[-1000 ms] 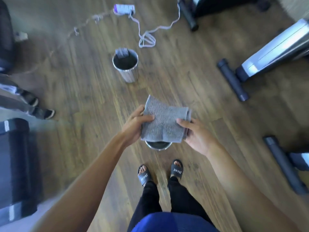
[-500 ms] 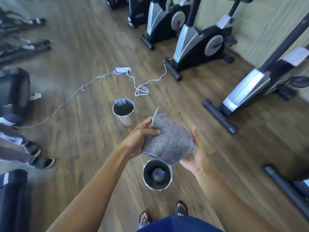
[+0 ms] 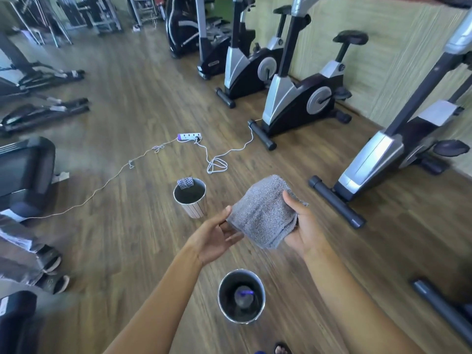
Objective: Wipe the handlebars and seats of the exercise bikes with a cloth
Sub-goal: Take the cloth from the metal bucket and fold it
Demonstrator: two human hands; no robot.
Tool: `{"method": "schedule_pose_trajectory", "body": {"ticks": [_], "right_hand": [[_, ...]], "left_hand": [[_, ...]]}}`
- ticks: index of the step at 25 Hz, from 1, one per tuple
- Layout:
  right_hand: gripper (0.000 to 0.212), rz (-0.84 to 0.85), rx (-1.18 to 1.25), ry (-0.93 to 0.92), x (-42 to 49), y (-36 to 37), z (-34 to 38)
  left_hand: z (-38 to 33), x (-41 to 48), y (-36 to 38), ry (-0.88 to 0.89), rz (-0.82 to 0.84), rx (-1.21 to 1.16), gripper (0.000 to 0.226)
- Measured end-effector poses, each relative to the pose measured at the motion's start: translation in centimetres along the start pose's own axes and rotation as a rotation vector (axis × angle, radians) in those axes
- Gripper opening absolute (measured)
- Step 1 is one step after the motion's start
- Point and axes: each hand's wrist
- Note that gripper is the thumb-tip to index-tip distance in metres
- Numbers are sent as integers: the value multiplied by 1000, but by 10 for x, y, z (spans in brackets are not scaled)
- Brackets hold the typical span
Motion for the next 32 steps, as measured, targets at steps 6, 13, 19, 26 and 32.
{"method": "schedule_pose_trajectory", "body": {"ticks": [6, 13, 19, 26, 32], "right_hand": [[41, -64, 112, -24, 7, -5, -4], [36, -278, -441, -147, 17, -18, -5], [58, 61, -1285, -439, -2, -12, -3], [51, -128, -1154, -346, -23, -42, 13], [47, -200, -527, -15, -40, -83, 47]], "left_hand": [[29, 8, 35, 315, 102, -63, 41], [16, 20, 50, 231, -110, 104, 41], [27, 24, 83, 206, -137, 145, 26], [67, 37, 100, 228, -74, -31, 26], [76, 52, 132, -24, 194, 333, 17]]}}
Point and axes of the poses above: each hand's wrist, its own x-axis towards the middle knuckle, its own y-axis out of the palm, z = x × y, and after that the axes turned 13 degrees about -x, right-handed
